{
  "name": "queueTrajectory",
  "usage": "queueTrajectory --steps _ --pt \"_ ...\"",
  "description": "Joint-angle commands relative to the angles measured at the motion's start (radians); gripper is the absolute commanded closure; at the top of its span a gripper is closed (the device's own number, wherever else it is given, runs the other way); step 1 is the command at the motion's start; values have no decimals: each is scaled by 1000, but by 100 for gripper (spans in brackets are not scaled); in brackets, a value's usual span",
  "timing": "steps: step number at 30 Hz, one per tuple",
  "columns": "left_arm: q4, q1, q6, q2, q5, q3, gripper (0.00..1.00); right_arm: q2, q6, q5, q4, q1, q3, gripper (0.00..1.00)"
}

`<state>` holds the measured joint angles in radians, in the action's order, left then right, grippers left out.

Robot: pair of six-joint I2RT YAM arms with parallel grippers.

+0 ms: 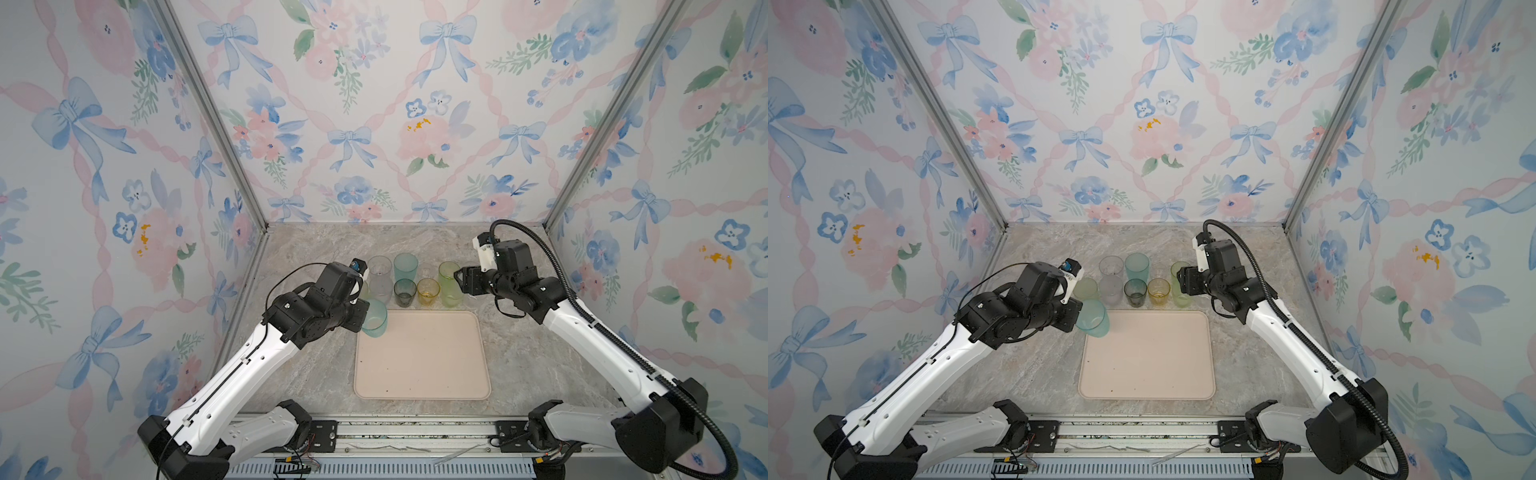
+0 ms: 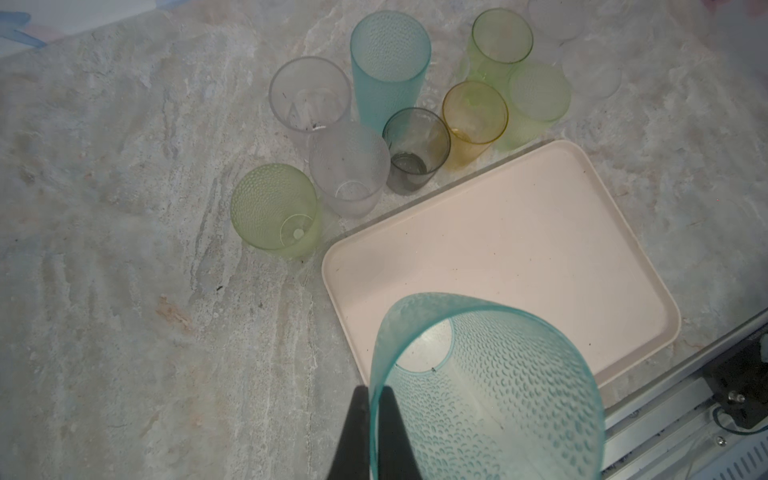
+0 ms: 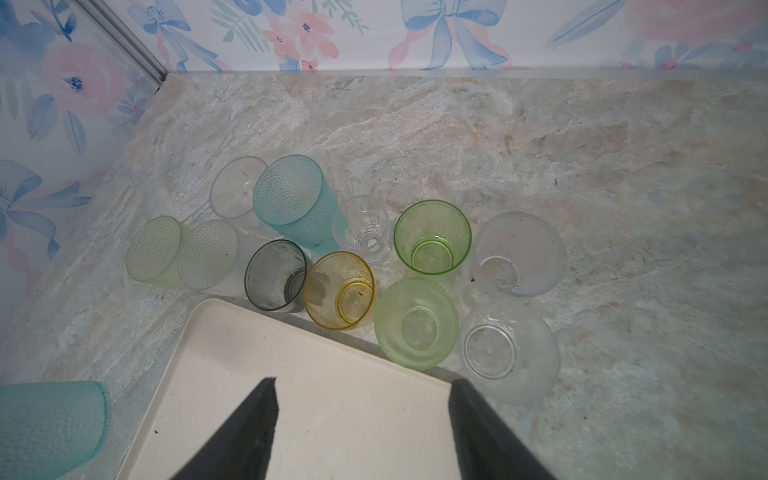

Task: Place the glasses into the tray
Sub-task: 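Carry the teal cup with the left gripper onto the tray's near corner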

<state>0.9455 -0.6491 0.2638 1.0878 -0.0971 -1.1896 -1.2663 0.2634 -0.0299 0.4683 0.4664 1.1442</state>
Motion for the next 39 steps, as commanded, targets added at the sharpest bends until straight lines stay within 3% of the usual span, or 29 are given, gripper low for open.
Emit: queueTrajectory --steps 1,10,39 --pt "62 -43 75 -1 -13 45 100 21 12 36 45 32 -4 32" --pt "59 -113 197 -50 -2 211 100 24 24 51 33 74 -30 32" --pt "6 -205 328 -69 -35 338 100 -34 6 53 33 109 -6 32"
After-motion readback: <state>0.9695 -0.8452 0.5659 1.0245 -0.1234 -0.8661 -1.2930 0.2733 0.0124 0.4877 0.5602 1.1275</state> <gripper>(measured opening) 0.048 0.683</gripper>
